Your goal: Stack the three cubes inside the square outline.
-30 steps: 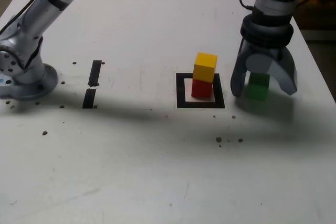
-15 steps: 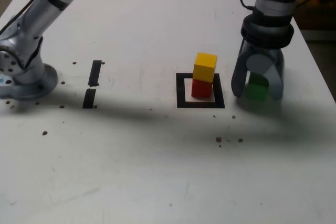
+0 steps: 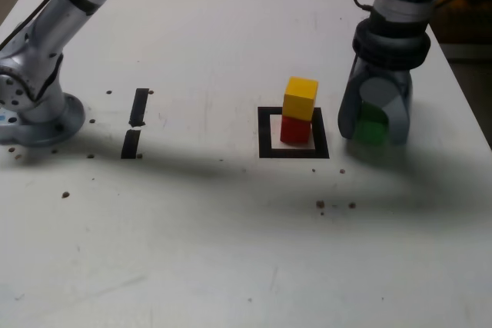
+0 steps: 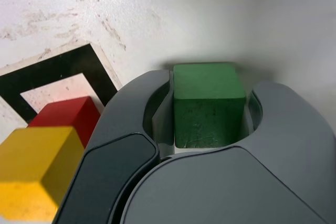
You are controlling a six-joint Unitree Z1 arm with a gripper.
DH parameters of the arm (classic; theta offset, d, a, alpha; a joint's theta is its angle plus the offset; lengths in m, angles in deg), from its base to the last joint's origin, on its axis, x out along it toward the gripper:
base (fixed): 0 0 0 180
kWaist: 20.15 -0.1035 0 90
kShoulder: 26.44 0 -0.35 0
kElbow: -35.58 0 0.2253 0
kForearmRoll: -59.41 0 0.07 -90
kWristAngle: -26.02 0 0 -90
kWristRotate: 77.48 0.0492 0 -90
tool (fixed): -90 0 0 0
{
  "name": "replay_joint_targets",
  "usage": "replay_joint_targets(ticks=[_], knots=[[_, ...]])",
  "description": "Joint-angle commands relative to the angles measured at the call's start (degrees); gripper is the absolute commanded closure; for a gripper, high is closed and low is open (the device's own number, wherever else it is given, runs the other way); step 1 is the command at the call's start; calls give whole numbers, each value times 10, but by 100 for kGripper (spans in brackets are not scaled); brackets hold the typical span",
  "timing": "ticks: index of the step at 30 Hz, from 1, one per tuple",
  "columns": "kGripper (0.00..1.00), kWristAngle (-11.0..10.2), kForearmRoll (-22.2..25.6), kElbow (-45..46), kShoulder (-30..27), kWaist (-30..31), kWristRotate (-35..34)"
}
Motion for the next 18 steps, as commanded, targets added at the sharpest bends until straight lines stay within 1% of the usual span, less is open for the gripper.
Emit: replay_joint_targets(ticks=[1,5,9,12,15,18], knots=[[85,-7,7,-12,-23,6,-1],[85,-25,24,-34,-47,16,-2],[85,-52,49,-58,-75,29,-2],[84,-70,77,-68,-102,36,-3],[84,-80,104,-64,-128,39,-7],[84,-83,121,-47,-157,38,-14]])
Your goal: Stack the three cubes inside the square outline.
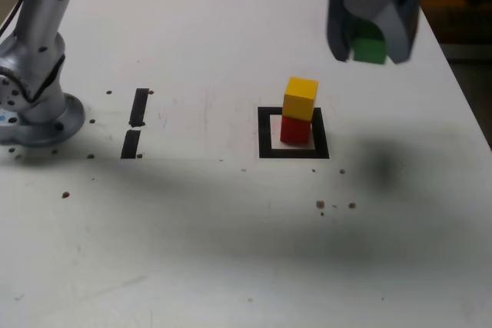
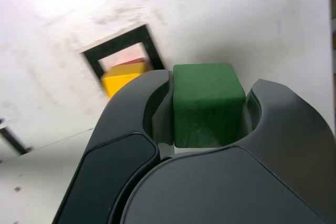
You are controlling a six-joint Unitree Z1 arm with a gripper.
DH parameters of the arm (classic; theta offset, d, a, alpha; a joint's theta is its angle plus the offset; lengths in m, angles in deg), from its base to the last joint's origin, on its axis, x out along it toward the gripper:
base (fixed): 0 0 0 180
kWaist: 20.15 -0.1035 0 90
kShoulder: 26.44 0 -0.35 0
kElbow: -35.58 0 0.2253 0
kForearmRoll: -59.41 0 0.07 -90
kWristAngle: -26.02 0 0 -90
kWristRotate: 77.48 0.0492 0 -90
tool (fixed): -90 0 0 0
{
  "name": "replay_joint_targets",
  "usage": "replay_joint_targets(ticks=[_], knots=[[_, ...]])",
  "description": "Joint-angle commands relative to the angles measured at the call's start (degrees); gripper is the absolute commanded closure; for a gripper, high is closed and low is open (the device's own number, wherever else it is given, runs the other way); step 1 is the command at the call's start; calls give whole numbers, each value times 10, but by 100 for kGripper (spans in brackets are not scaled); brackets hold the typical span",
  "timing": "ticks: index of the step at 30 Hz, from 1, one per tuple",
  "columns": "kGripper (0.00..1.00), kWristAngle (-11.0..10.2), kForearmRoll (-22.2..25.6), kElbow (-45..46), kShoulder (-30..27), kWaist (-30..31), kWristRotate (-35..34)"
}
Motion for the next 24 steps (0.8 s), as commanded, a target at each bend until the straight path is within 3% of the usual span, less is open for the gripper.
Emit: replay_joint_targets(ticks=[1,8,16,24], knots=[[84,-1,5,14,-21,-1,-6],[79,19,-6,115,-81,-13,-38],[75,68,-98,265,-116,-41,-53],[75,72,-135,282,-111,-43,-50]])
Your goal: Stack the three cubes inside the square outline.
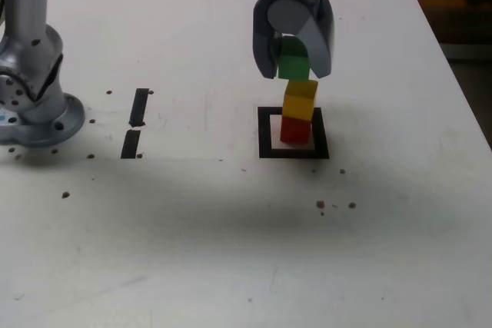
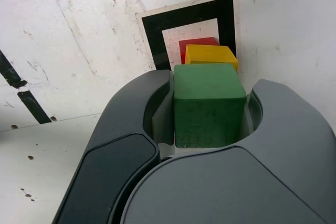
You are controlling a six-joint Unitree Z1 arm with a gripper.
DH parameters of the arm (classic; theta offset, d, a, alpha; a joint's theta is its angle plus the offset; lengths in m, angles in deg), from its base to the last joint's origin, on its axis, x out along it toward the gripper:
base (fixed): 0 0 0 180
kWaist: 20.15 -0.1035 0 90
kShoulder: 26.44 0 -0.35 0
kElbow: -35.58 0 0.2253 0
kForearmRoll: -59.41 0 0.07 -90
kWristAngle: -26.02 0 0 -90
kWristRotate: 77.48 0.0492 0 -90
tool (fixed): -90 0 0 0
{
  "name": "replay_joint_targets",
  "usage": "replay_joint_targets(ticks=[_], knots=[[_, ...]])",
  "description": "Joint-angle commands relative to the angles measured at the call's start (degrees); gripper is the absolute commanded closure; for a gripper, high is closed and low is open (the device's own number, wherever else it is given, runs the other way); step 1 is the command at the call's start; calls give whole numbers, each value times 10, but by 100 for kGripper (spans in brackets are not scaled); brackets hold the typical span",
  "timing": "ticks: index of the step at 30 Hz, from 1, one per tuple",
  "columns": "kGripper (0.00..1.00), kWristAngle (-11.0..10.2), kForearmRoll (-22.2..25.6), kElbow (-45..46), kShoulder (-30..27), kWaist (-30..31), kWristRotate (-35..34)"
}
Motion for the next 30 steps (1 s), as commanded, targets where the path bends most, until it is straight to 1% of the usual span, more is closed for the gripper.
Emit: replay_joint_targets(ticks=[1,6,13,21,27,30], knots=[[75,-1,-5,-2,2,0,2],[75,-5,-11,-6,8,0,4],[72,-6,-19,-8,19,0,5],[62,-7,-23,-10,27,0,5],[58,-9,-24,-10,31,0,5],[53,-9,-23,-10,31,0,5]])
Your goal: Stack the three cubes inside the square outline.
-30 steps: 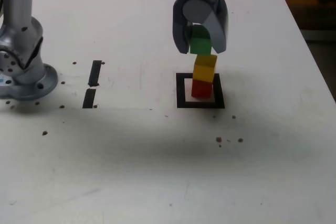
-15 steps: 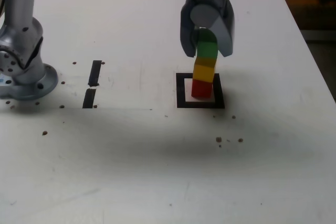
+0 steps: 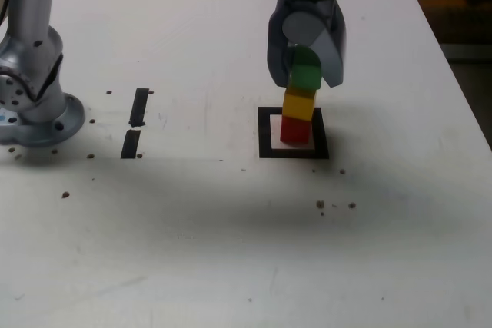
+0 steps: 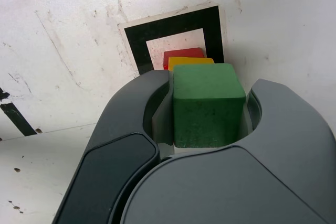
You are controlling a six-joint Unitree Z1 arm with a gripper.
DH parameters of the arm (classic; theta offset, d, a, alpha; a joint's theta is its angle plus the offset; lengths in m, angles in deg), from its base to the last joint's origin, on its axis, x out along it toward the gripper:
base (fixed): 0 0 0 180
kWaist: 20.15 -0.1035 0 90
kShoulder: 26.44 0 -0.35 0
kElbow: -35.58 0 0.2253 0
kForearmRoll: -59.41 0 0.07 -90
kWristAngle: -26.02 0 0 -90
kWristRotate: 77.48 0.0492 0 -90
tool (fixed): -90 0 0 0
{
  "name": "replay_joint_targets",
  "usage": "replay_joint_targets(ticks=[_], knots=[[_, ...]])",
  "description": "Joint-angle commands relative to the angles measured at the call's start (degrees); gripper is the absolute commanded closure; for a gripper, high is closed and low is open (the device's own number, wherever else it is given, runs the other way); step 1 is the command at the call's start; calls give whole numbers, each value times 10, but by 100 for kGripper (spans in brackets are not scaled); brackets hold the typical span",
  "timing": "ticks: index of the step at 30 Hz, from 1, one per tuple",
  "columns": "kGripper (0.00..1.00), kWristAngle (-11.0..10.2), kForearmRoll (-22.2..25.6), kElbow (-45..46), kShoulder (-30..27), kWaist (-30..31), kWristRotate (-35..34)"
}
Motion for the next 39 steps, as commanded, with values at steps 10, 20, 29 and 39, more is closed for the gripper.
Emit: replay_joint_targets(ticks=[10,20,29,39], knots=[[17,0,0,1,-6,0,3],[12,-20,8,-3,-32,0,3],[11,-68,104,-12,-107,-6,-1],[11,-62,132,84,-165,-35,-10]])
